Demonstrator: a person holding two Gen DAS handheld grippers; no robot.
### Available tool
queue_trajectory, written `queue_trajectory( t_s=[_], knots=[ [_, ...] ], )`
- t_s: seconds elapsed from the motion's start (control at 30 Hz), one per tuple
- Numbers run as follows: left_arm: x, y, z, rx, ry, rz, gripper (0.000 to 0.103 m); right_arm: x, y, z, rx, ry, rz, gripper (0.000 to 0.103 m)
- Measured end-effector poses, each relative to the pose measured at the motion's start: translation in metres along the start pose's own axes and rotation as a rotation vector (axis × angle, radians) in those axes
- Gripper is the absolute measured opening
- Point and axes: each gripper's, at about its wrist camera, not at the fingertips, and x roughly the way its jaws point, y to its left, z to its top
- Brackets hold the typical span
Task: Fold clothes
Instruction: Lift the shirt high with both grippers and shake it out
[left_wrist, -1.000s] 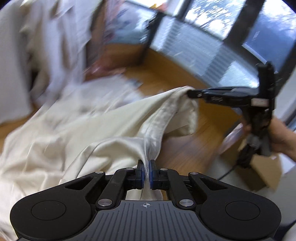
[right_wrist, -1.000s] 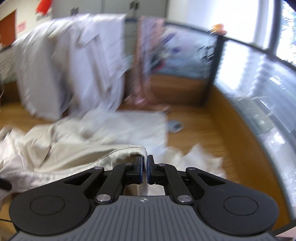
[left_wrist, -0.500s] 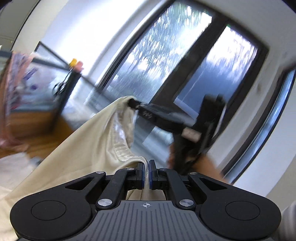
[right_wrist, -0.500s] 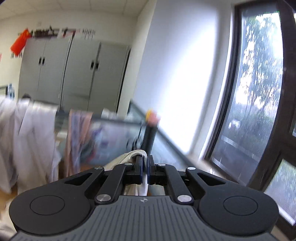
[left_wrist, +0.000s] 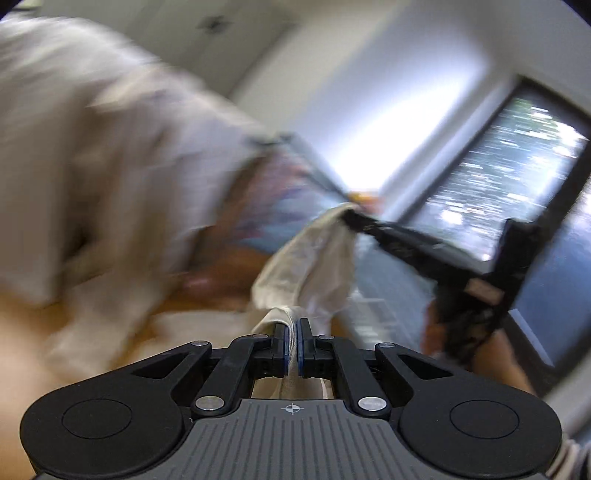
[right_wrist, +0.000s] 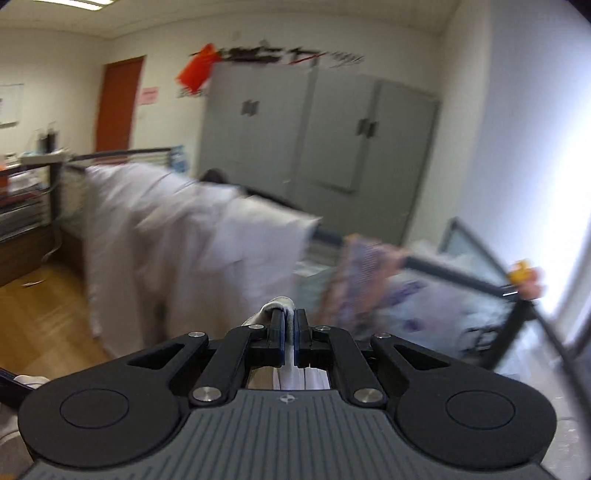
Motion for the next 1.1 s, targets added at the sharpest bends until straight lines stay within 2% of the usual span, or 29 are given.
queue_trajectory(
  t_s=[0.2,0.37,0.5,0.83,1.1],
  knots=[
    [-0.068,0.081,-0.034,-0.198,-0.04,0.293,0.006,0.074,0.102,-0.013,-0.073,0.094,0.245,0.005],
    [-0.107,0.143,-0.044,-0.363,-0.053,0.464,0.006,0.117,0.187,-0.008,-0.14,0.13,0.386,0.005],
    [-0.142,0.19,-0.048,-0.437,-0.037,0.524,0.006,0.152,0.266,-0.004,-0.189,0.167,0.46,0.005],
    [-0.202,0.301,-0.042,-0.515,0.019,0.613,0.007,0.23,0.442,0.006,-0.258,0.267,0.524,0.005],
    [-0.244,0.368,-0.05,-0.602,0.015,0.668,0.007,0.284,0.551,0.004,-0.317,0.328,0.569,0.005]
  ],
)
